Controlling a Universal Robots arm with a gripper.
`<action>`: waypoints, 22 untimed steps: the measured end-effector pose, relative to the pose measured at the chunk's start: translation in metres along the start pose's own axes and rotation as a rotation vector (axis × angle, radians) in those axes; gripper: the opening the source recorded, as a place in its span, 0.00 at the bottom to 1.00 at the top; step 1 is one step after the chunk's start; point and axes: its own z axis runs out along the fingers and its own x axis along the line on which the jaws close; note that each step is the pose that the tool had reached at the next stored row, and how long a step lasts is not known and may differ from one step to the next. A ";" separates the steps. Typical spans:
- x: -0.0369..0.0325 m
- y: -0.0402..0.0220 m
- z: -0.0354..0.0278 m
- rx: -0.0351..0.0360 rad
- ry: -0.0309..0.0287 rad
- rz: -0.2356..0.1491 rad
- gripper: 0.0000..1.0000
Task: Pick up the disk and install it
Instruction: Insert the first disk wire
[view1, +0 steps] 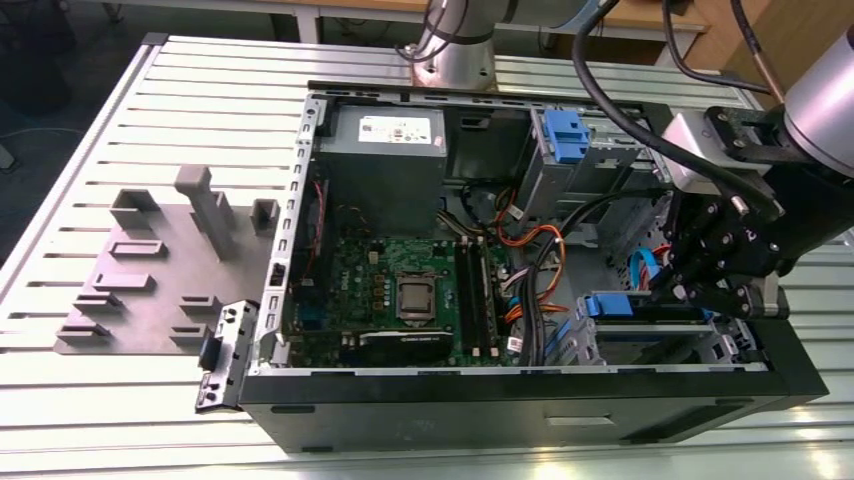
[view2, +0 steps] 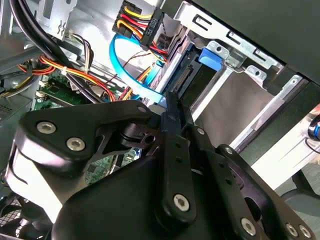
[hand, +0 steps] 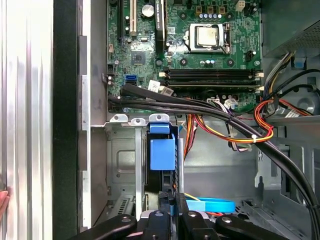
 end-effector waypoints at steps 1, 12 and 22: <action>0.0000 0.0000 0.0000 0.0000 0.0002 0.000 0.16; 0.0002 -0.0002 0.0047 0.0000 0.0001 0.000 0.16; 0.0002 -0.0002 0.0057 0.0000 0.0002 0.000 0.16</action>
